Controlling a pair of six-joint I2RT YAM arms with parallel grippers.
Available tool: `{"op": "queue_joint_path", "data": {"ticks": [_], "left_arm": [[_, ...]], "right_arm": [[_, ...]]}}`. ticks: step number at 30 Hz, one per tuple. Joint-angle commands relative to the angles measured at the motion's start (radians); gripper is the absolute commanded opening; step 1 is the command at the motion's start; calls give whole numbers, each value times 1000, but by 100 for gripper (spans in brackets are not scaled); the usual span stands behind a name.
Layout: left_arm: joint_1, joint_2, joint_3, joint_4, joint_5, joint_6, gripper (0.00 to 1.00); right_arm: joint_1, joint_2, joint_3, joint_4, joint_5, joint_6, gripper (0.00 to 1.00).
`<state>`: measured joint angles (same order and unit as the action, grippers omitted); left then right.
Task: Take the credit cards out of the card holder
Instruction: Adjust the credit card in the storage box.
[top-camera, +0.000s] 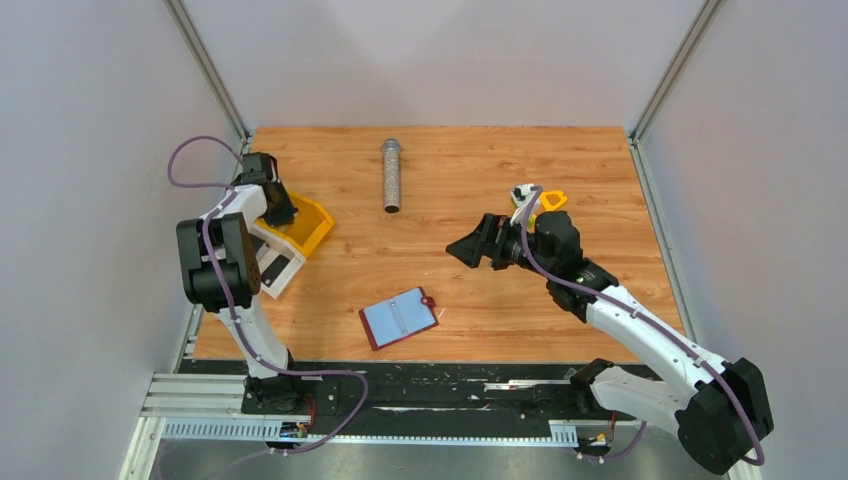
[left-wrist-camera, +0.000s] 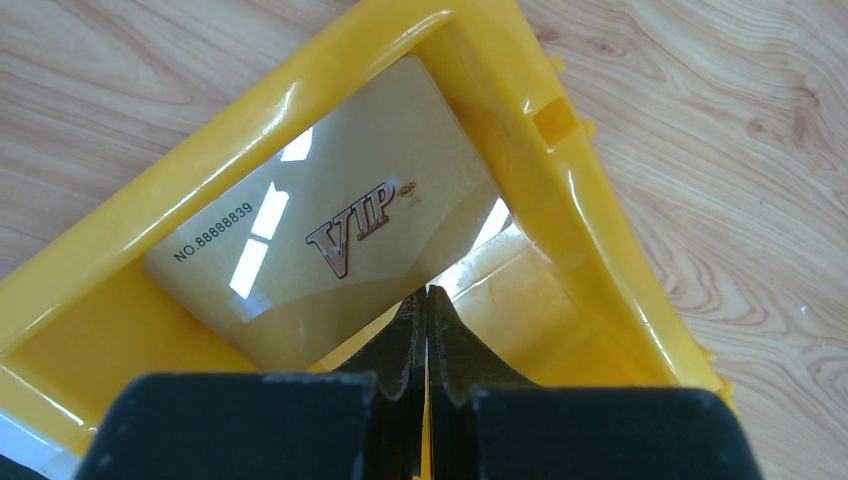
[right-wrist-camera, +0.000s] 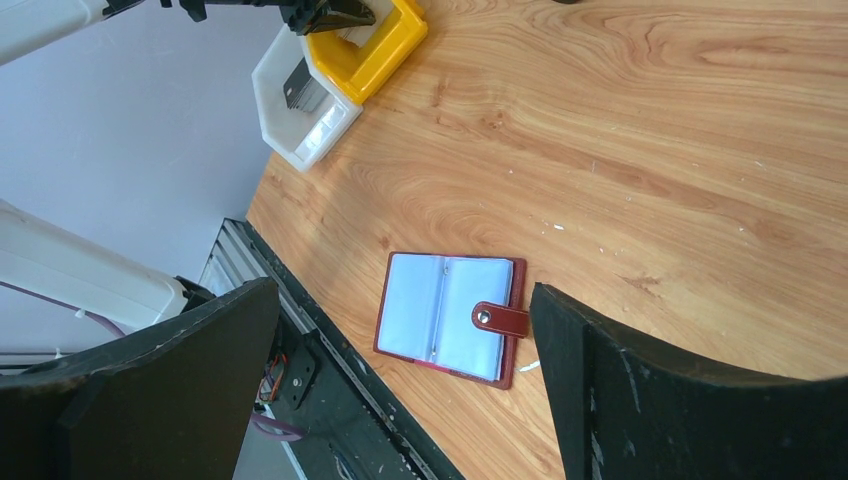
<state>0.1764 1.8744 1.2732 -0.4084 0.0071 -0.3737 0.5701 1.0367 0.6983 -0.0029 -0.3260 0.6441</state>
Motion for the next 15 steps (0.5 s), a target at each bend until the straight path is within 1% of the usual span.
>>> {"op": "queue_joint_path", "data": {"ticks": [1,9,15], "left_arm": [[-1,-1,40,-4,-53,25,0],[-2,-29,65,-23,-19,26,0],[-3,-71,103,-68,82,24,3]], "right_arm": [[-7,-8,29,46,7,-20,100],[-7,0,33,46,-2,-13,100],[-7,0,33,37,-10,-8,100]]}}
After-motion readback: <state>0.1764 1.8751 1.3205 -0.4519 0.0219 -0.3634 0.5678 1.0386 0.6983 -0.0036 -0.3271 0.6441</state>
